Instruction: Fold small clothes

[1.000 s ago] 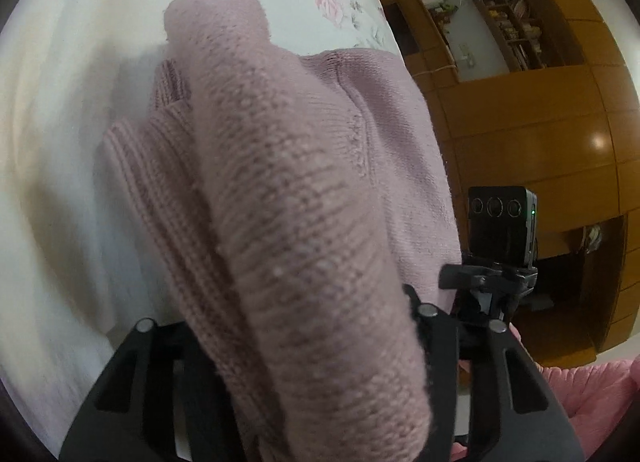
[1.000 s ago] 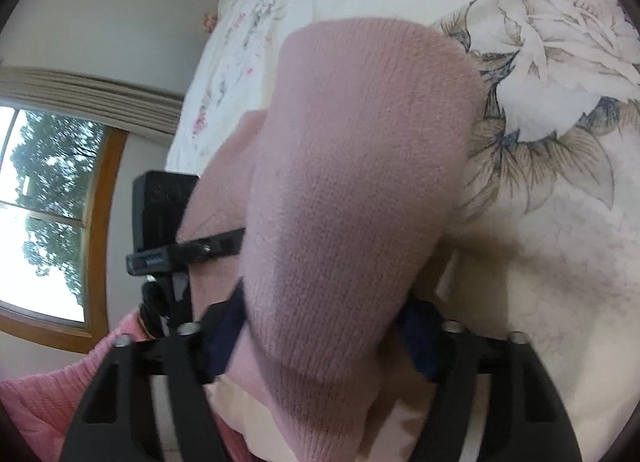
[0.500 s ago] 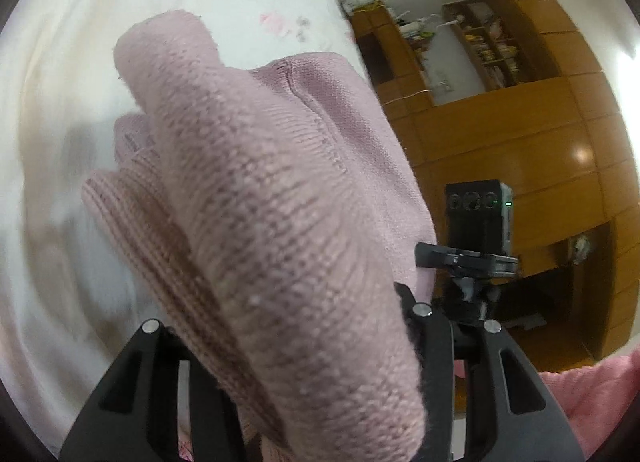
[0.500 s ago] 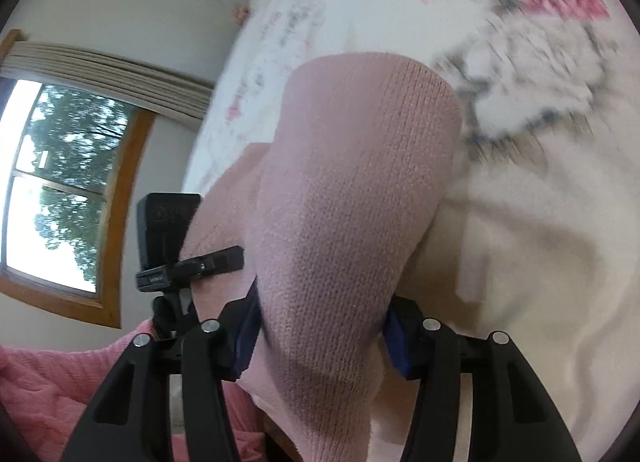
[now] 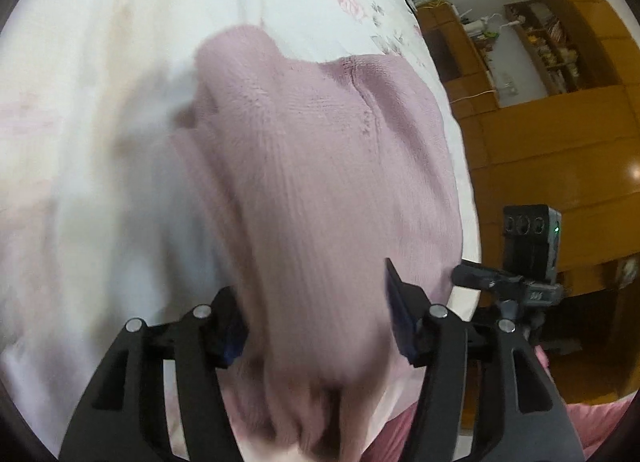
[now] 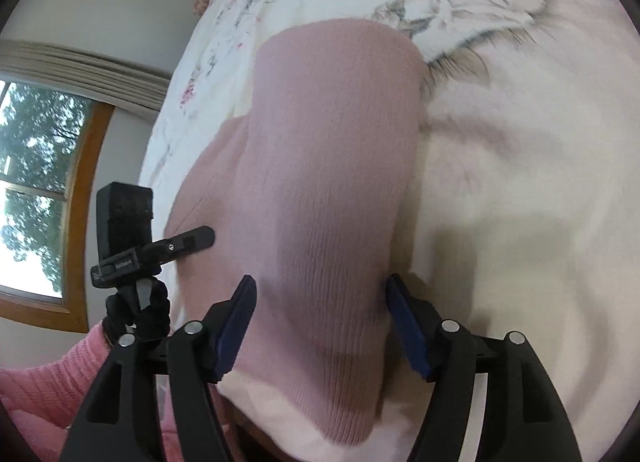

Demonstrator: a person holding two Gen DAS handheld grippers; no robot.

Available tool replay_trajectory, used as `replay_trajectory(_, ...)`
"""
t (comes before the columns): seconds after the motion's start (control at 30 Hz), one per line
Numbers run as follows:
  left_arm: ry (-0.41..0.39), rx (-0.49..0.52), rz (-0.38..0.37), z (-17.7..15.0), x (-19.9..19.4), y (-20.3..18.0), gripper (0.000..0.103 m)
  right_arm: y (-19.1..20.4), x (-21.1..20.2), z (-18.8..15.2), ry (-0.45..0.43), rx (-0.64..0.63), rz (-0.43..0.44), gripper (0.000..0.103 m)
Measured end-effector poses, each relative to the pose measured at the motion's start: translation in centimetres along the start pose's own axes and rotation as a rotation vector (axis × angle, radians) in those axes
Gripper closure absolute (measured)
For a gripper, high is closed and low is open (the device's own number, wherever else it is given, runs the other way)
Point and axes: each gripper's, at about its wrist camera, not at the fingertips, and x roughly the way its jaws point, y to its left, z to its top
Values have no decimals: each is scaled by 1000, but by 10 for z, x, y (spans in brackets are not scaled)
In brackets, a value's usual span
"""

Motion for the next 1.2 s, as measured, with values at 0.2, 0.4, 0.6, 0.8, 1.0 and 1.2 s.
replay_trajectory(0.2,-36,136,72,-42,-31,-39,44,2,-7,-41,-6,-7,-94,34)
replay_trajectory(0.4,24,156,197,-55,-7,-35,48,4,2,-54,-2,-19,-228,35)
replay_trajectory(0.6,50,84,230,-52,3,-12,43,-3,15,-53,11,-16,-292,36)
replay_trajectory(0.8,14,60,256,-61,-25,-20,45,19,-4,-58,-34,-35,-375,31)
replay_trajectory(1.0,-61,23,341,-60,-56,-43,31,52,-24,-64,-109,-59,-491,11)
replay_trajectory(1.2,-123,59,444,-68,-71,-82,25,87,-24,-68,-139,-114,-580,11)
